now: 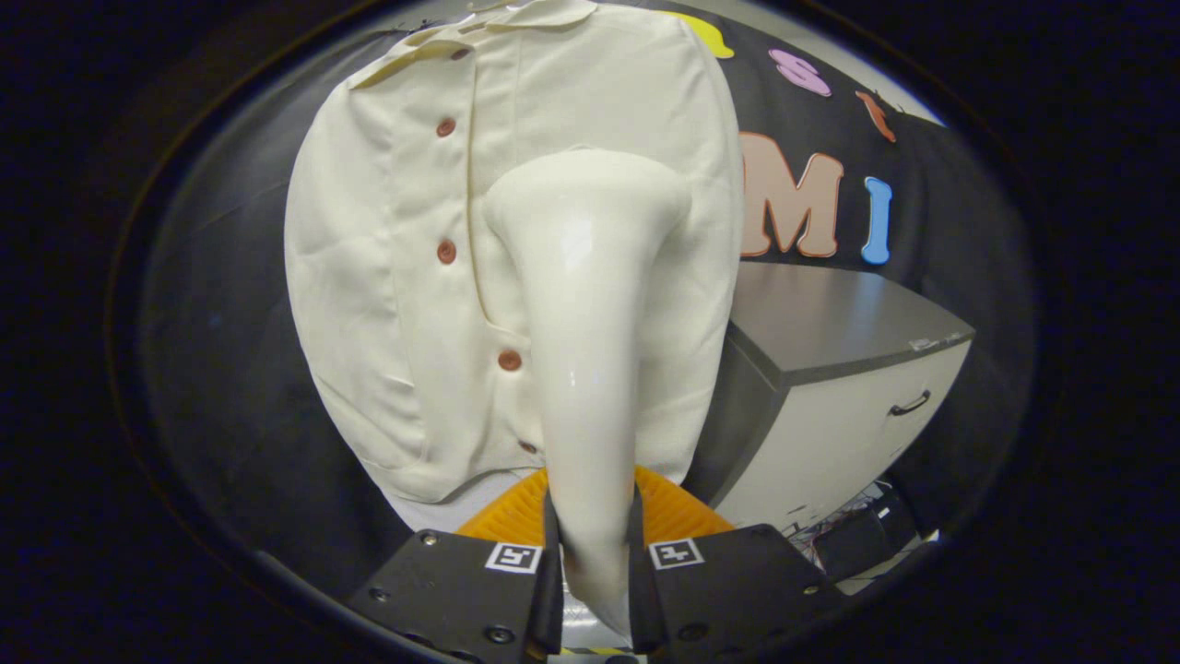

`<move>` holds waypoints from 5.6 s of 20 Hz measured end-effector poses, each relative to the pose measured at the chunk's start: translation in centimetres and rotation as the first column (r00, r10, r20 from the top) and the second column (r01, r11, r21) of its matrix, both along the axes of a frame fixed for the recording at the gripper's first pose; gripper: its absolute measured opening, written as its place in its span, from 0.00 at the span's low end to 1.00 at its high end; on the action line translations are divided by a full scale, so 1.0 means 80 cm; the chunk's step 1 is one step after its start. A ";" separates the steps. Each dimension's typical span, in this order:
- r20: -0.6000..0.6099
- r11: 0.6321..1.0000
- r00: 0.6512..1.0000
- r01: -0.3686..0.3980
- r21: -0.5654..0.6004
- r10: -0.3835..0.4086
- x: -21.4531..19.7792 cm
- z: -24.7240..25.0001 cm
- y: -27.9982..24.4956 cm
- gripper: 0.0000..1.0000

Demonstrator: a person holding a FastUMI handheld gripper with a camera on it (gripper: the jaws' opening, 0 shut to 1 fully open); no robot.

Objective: Iron the clothes twice with a garment steamer, once on the left side and once on the right side.

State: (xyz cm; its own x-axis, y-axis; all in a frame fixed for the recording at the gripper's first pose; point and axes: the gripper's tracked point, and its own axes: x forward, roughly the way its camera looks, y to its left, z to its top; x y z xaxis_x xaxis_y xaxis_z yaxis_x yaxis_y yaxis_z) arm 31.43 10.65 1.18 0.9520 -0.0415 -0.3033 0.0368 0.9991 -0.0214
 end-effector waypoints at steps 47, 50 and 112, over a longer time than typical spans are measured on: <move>-0.072 0.993 0.996 -0.046 0.111 0.055 -0.238 -0.080 -0.017 0.29; 0.006 0.993 0.997 -0.073 0.094 0.072 -0.279 -0.054 -0.039 0.28; 0.207 0.998 0.978 -0.038 0.056 0.025 -0.379 0.011 -0.092 0.28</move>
State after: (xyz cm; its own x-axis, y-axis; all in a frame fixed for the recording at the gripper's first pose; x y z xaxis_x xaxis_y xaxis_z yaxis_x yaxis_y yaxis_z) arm 1.12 3.33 2.10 0.9948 0.0015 -0.1019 0.0028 0.9991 0.0427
